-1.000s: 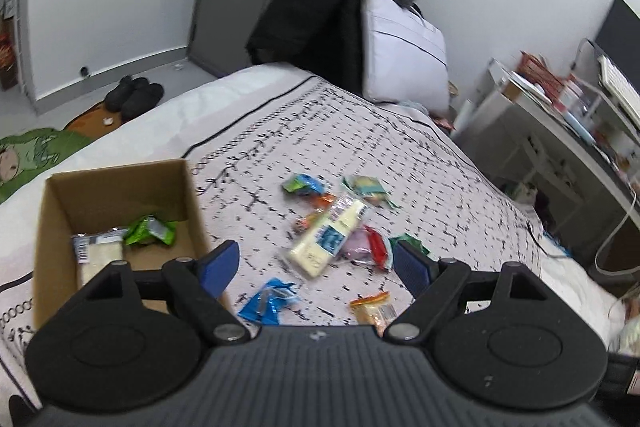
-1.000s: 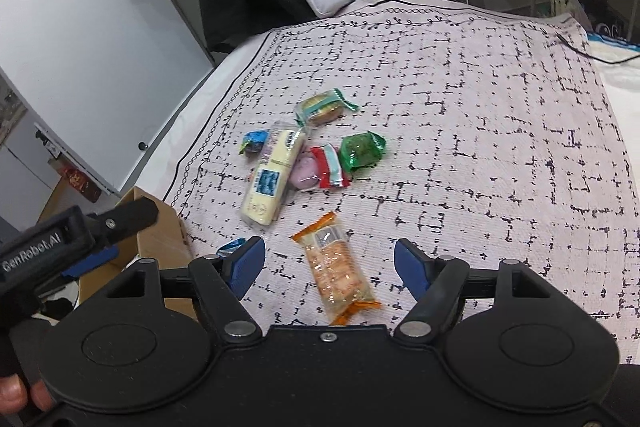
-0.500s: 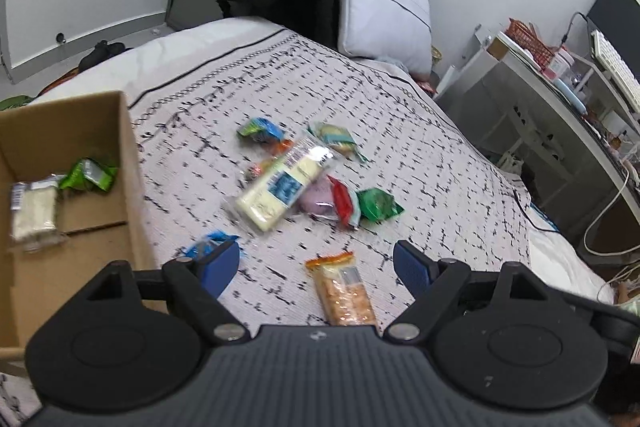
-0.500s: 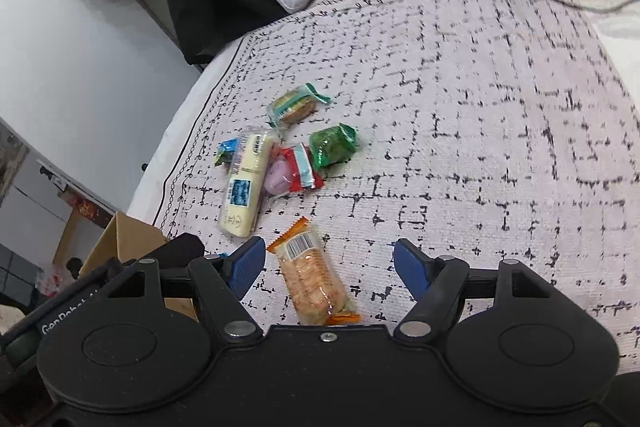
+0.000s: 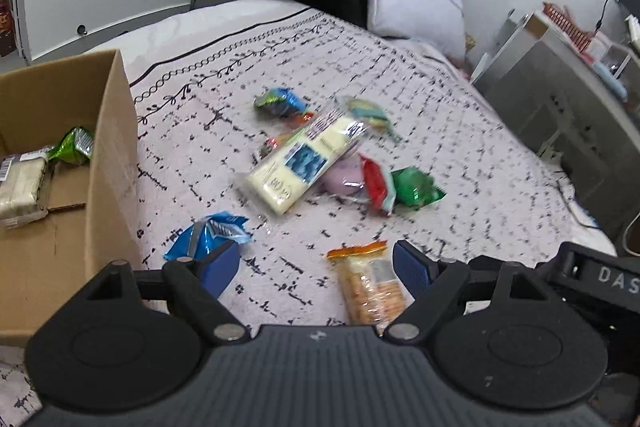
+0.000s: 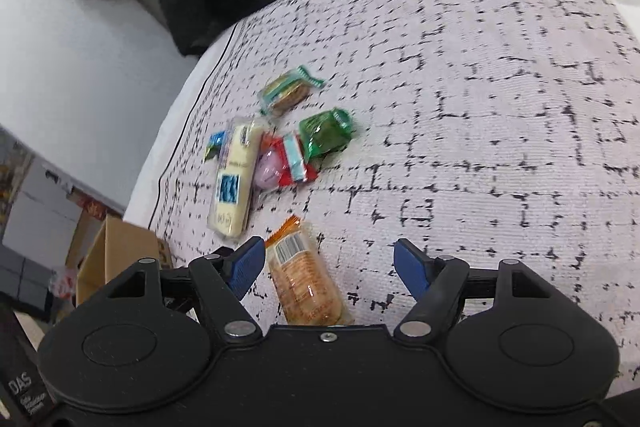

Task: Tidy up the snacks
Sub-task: 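Grasp the blue wrapper with the left gripper while the right gripper grasps the orange biscuit bar, then carry both snacks over the cardboard box and open both grippers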

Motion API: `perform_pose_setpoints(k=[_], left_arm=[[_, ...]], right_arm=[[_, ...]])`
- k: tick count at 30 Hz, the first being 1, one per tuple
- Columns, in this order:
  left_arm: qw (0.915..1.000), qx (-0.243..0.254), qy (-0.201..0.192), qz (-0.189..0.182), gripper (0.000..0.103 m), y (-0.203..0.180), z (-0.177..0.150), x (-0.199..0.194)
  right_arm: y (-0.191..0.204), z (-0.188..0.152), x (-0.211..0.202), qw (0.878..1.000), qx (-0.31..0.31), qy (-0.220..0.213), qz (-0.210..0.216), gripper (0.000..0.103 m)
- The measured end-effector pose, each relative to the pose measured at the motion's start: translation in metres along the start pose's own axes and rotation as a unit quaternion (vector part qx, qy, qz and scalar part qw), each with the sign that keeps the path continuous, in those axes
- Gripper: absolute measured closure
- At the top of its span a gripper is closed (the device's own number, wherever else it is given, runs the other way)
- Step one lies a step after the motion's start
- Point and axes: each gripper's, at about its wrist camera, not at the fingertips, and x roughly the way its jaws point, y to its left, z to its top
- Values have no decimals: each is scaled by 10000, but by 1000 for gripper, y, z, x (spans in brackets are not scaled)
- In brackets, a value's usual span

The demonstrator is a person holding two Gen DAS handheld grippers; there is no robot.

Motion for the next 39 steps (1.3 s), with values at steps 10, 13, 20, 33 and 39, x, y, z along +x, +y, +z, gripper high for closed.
perform_pose_setpoints(k=[10,13,20,33,39], left_arm=[[9971,-103,-105,741,20,19,6,9],[9963,-111,-96,847,20,24,7,12],[9956,-195,30,921,23,36,7,25],[9932,-406,175,1081,57,54,9,37],[9938,-452,267,984,70,50,11,28]], right_arm=[[16,-3,24,9990,-358,282,-38,32],[20,-5,29,9984,-431,351,-49,32],[31,-9,39,9958,-758,471,-221,32],[52,-19,55,9845,-1485,715,-602,65],[55,-19,44,9855,-1502,594,-526,67]])
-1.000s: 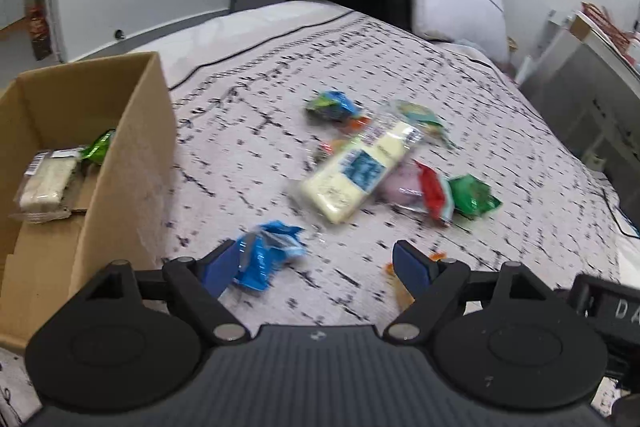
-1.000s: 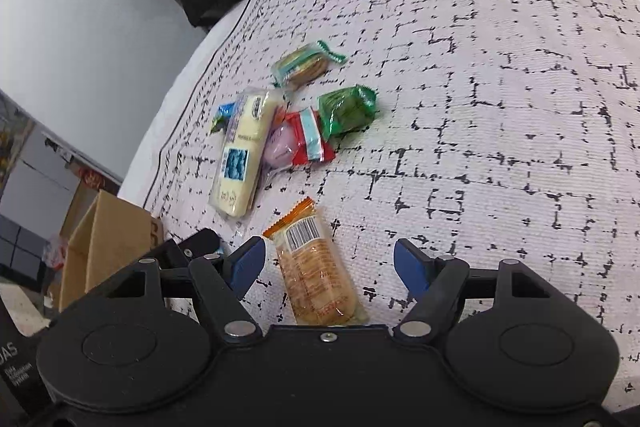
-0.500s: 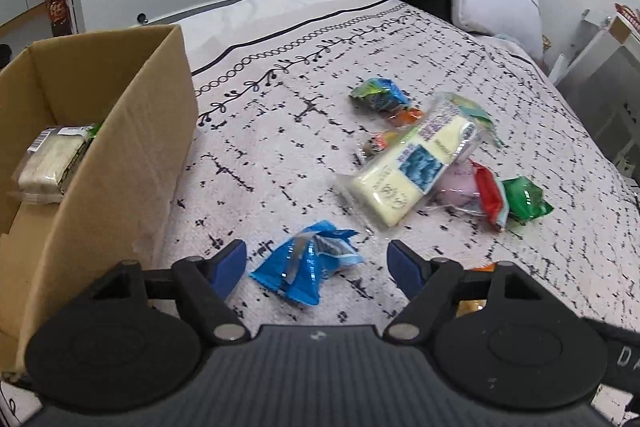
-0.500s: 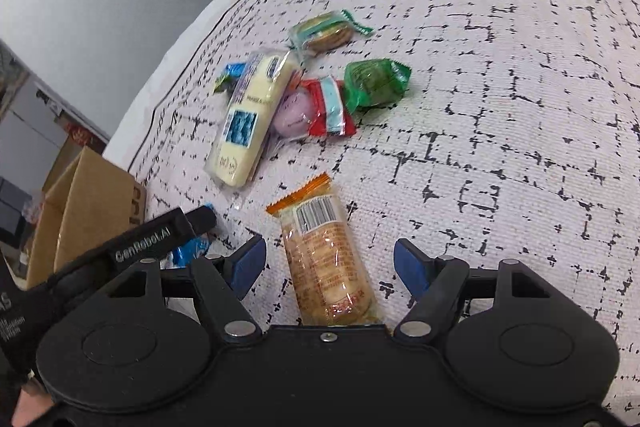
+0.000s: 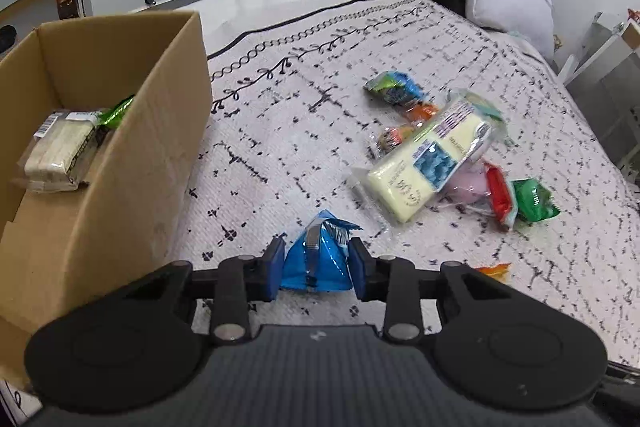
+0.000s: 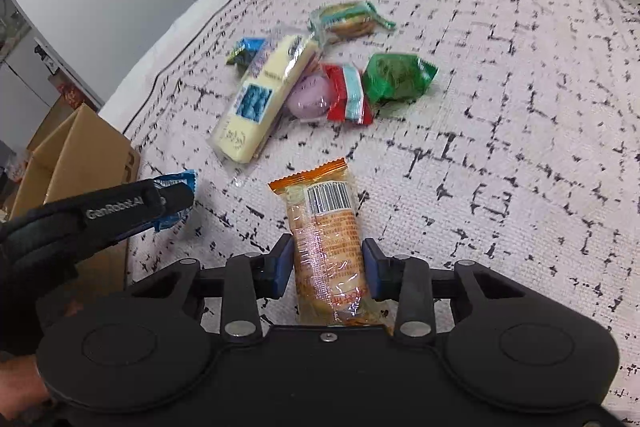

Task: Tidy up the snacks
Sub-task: 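Carry both snacks over the cardboard box and open both grippers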

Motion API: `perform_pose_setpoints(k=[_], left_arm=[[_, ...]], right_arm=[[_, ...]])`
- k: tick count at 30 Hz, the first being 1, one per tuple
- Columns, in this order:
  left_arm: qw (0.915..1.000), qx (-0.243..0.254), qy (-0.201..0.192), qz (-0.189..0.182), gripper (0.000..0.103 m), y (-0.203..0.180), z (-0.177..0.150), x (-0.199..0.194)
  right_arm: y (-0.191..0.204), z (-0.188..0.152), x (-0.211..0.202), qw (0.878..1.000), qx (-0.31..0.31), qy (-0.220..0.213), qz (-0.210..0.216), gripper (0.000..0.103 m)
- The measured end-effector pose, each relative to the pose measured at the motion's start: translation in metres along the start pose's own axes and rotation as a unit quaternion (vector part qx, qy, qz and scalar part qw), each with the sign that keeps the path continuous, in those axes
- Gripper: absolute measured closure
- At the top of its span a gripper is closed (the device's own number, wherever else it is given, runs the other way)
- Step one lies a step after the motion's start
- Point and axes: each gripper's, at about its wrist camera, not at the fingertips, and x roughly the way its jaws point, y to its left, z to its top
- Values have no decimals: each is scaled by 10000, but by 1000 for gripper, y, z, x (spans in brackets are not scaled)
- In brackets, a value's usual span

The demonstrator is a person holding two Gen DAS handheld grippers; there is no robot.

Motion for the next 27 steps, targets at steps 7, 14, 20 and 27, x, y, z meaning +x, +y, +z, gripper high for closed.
perform_pose_setpoints(k=[7,14,20,27], left_arm=[[9995,-143,-137,-235,70,-1,11,-28],[9980,-236,-429,-409,70,11,26,-72],[9968,-487,-558,-303,70,34,41,-95],[9951,-808,-537,-181,70,71,50,-109]], right_arm=[[14,3,-18,9998,8,-196,89,68],[46,13,-37,9988,-113,-422,225,68],[74,23,-52,9974,-219,-580,355,68],[115,28,-59,9955,-391,-674,533,67]])
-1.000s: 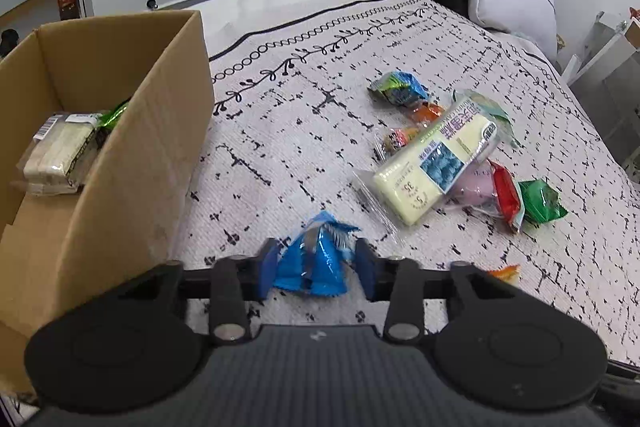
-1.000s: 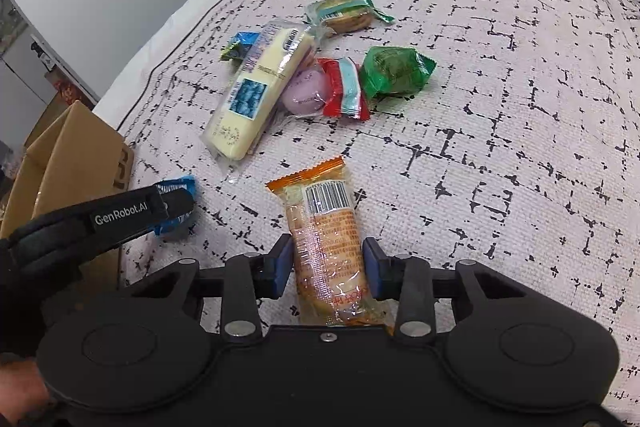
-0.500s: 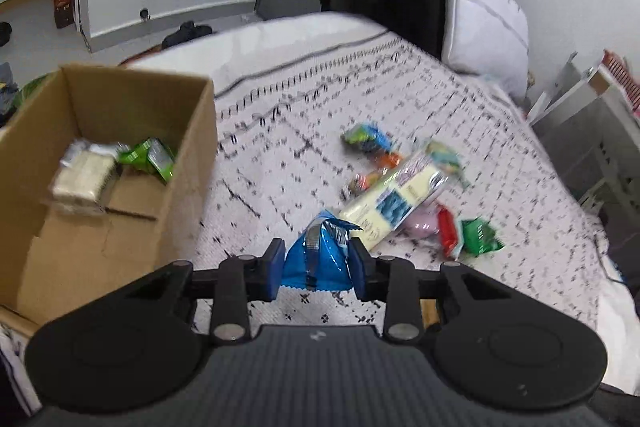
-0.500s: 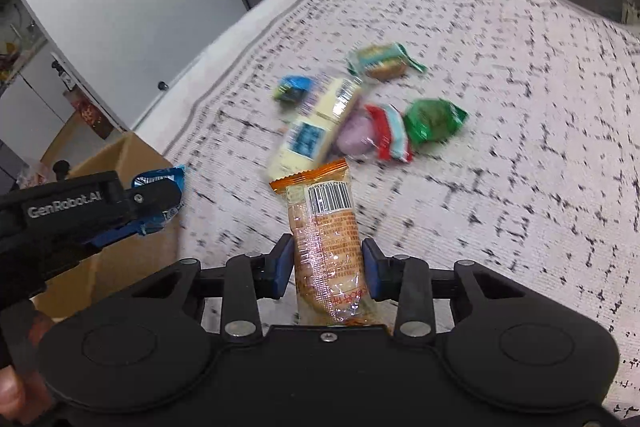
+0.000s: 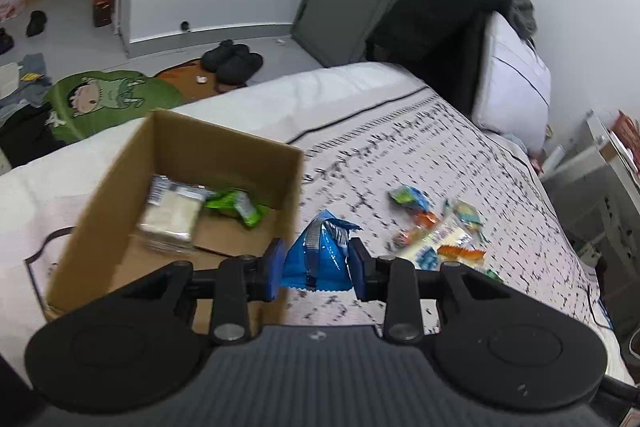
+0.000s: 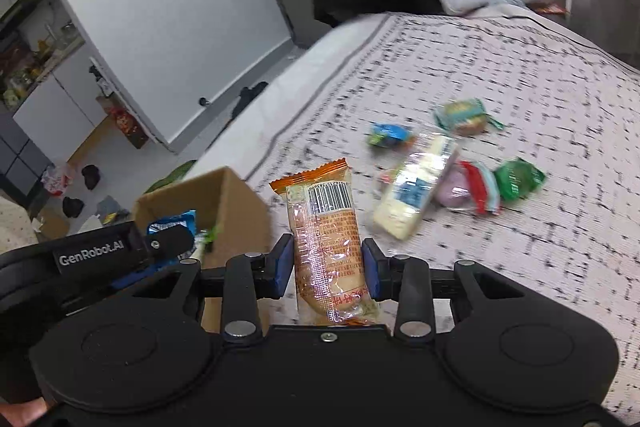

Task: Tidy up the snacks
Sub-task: 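Carry both snacks over the cardboard box and open both grippers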

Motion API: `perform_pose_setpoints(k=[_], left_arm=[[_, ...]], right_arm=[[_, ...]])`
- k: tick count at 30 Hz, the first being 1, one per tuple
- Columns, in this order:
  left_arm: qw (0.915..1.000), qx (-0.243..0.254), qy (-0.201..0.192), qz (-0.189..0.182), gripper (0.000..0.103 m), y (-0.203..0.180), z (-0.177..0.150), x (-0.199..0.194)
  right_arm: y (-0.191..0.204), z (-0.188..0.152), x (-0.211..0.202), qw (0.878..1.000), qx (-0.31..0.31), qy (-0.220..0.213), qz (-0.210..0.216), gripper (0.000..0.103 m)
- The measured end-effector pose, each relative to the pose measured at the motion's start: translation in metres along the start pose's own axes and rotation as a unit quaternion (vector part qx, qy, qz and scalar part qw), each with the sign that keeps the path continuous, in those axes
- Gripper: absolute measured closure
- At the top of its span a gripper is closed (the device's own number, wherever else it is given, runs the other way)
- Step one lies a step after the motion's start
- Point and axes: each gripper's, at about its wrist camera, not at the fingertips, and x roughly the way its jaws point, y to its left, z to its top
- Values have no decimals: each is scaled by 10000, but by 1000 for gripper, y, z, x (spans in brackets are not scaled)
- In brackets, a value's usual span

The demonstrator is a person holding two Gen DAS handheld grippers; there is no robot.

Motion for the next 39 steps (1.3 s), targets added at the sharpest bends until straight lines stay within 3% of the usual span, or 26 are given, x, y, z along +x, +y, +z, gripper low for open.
perform_pose_setpoints(k=[16,29,32,39], left_arm=[[9941,-921,-203,539,70,83,22,-12],[9900,-1150,-128,808,68,112,26,-6],[9901,-1181,-50,751,64,114,27,-2],[9889,-1175,-178,891,38,113,28,-5]], right_arm=[[76,0,23,9990,-341,146,264,67],[104,-6,41,9983,-370,304,344,67],[104,-5,45,9983,-310,360,345,67],[100,-2,46,9983,-198,322,443,64]])
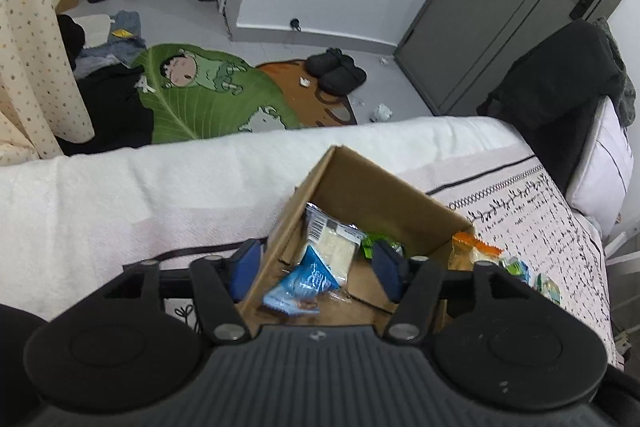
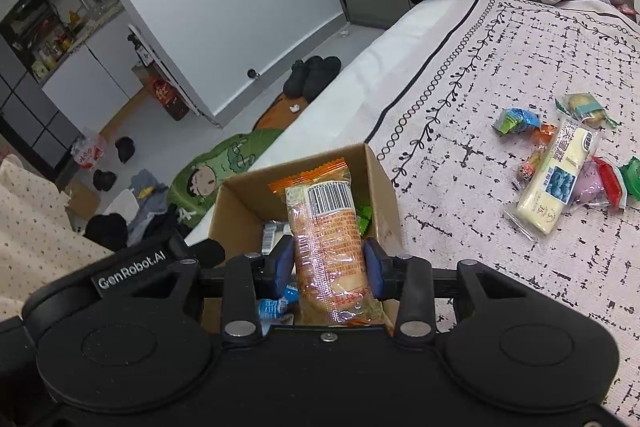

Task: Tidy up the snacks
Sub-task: 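Carry both snacks over the cardboard box and open both grippers, then move both grippers back toward the cheese stick and green snack pile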

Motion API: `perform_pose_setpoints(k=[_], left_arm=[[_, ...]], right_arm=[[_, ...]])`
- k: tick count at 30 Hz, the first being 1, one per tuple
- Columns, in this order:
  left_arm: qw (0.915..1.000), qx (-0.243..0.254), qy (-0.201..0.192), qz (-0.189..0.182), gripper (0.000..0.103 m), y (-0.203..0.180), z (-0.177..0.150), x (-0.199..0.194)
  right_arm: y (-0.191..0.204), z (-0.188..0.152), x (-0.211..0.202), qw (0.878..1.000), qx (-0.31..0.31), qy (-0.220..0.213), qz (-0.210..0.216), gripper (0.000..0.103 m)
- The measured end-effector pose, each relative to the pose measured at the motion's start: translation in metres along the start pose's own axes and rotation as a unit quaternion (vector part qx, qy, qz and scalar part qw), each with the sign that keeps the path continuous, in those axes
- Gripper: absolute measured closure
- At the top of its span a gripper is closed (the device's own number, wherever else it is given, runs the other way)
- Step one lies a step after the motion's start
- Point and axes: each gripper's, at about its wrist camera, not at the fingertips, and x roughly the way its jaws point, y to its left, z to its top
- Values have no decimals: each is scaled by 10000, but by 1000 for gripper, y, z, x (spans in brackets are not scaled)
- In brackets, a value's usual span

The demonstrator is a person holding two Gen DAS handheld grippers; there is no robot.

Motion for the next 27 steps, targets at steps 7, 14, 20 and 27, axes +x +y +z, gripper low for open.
perform_pose_setpoints(k=[7,14,20,27], left_arm=[[10000,48,-26,43,34,-6,-1,0],[9999,142,10,-86,21,-16,-4,-1],[9997,206,-3,-127,16,-28,-10,-3],[9989,448,-39,-165,16,-49,-19,-5]], right_arm=[[-15,2,-12,9999,72,-126,-4,52],[-43,2,-24,9995,202,-208,-123,50],[-71,3,-38,9988,314,-289,-221,46],[-104,3,-53,9977,459,-390,-308,44]])
